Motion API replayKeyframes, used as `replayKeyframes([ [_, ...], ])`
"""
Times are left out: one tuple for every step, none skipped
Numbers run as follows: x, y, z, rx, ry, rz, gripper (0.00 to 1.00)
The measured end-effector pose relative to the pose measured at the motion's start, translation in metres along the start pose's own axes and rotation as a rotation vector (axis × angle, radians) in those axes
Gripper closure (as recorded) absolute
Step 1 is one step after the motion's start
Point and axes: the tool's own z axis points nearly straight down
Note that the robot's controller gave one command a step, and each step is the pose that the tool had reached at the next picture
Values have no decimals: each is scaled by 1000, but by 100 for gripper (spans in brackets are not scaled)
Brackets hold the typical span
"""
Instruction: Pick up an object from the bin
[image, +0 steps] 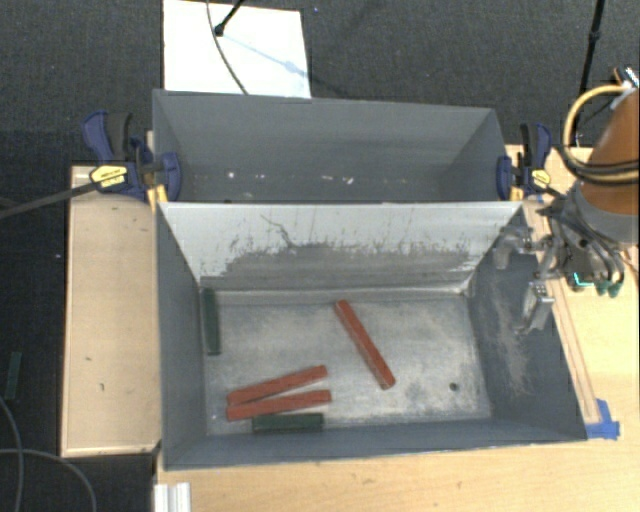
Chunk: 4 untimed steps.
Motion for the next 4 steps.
replayKeyframes([
  [46, 81, 53, -4, 2, -43, 0],
  [-5, 115, 176, -1, 0, -209, 0],
  [-6, 114, 173, 1, -4, -211, 100],
  [-6, 114, 173, 1, -4, -211, 0],
])
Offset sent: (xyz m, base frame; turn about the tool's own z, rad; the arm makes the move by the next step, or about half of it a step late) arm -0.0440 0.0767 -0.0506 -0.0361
